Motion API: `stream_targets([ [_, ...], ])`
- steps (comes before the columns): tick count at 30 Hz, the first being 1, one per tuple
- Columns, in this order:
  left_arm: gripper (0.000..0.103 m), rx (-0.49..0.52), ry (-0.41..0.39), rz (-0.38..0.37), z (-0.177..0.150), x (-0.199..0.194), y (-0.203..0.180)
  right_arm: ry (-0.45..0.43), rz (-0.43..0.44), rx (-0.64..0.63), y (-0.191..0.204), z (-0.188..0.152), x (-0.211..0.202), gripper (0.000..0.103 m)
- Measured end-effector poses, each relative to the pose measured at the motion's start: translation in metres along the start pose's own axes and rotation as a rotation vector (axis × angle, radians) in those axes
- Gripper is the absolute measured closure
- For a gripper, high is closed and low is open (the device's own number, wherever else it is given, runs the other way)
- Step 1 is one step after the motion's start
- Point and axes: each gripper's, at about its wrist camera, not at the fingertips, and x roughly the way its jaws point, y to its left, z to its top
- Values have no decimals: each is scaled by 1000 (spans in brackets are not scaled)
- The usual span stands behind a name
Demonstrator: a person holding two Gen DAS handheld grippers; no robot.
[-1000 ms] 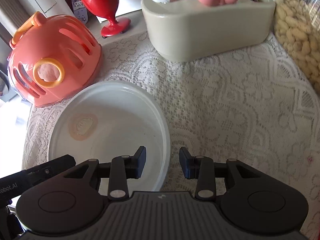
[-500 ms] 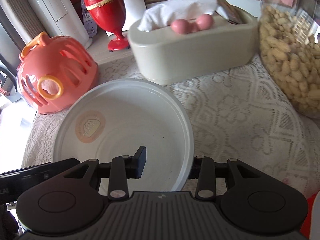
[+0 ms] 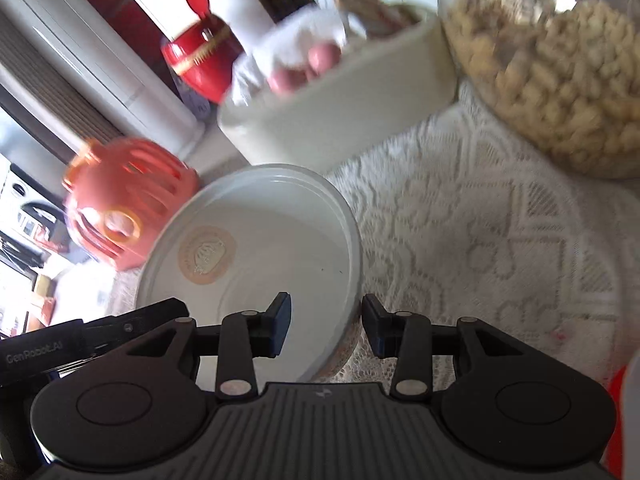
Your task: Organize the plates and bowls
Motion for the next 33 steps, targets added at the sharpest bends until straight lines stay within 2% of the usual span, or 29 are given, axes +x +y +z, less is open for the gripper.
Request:
stream_targets([
  [4,73,76,-13,-85,-13,-41,-40,-81,3,-33,5,-9,-60,63],
  [9,74,64,79,-121,-39,-63,-50,-109,-34,-89,11,-39,-118,63],
  [12,74,42,132,-117,-61,-69,-40,-83,-57,-130,15,-59,-129,62],
  [16,72,25,194,-71,-87,-54,-20,-8,-91,-177,15,-85,-117,62],
  [20,72,-26,143,-49,-89,-66,3,13,-125,-168,14,-95,-110,62],
  [24,72,-15,13,-42,-82,-107,18,-69,-191,-204,26,-93,-126,62],
  [26,72,-13,-43,5,-82,-128,32,-140,-253,-262,39,-94,-133,61],
  [28,72,-1,-88,126,-83,-145,49,-188,-279,-324,57,-94,-134,60],
  [31,72,-19,-136,354,-88,-160,80,-170,-196,-386,92,-91,-124,59],
  [33,72,-74,-134,408,-91,-165,103,-137,-142,-428,120,-88,-108,59],
])
